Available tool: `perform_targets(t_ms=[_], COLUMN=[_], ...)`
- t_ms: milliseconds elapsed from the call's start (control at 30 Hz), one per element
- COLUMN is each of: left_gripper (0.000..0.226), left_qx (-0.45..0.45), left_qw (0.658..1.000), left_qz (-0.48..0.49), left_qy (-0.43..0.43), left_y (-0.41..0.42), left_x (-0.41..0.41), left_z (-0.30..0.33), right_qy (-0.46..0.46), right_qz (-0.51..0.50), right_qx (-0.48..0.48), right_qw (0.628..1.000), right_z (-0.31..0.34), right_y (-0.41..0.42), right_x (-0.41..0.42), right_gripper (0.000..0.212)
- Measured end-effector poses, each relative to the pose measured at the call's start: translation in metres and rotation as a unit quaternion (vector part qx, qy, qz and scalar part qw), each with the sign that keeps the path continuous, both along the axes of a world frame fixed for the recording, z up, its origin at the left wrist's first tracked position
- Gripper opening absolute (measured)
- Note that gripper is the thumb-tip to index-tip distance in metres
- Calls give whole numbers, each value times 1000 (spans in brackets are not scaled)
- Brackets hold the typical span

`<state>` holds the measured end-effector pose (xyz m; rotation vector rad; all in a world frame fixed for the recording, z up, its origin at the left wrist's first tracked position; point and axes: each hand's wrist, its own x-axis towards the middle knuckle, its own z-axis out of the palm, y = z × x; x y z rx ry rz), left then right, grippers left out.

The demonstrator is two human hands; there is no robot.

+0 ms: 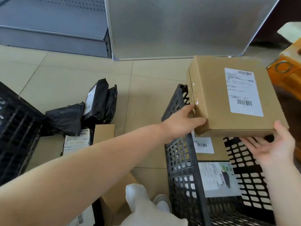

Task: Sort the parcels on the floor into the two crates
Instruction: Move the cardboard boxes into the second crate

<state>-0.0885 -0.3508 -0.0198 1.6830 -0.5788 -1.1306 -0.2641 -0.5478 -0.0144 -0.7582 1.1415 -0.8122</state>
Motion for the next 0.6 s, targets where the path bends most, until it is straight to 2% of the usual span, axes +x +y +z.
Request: perform_targets(t_ms=[33, 167, 233, 300, 400, 500, 600], left_gripper=[73, 61, 65, 71, 72, 73, 80], left_qx=[4, 35, 47, 40, 47, 56, 52], left_qw=[1000, 988, 984, 986, 989, 994, 997], left_qz=[-8, -32, -26, -4, 8, 13, 26], left_qy=[-22, -145, -168, -163, -137, -94, -57], left_y=[-1, -3, -1, 3, 10, 10, 8], left_x=[-6, -16, -16, -17, -16, -16, -18], left_z=[0, -8, -16, -23, -28, -32, -38], right_qy=[5, 3, 1, 1, 26, 58, 94], right_qz=[-11, -35, -36, -36, -30, 1, 1], right_qx=[3, 16, 20, 30, 37, 44, 45], right_qw=[1000, 999, 999, 999, 999, 997, 995], right_z=[-3, -18, -26, -35, -52, -69, -84], right_y=[-2, -3, -4, -5, -10, -12, -13], right_x=[-6, -24, -32, -39, -49, -53, -52], right_gripper=[108, 104, 105, 100, 65, 72, 45])
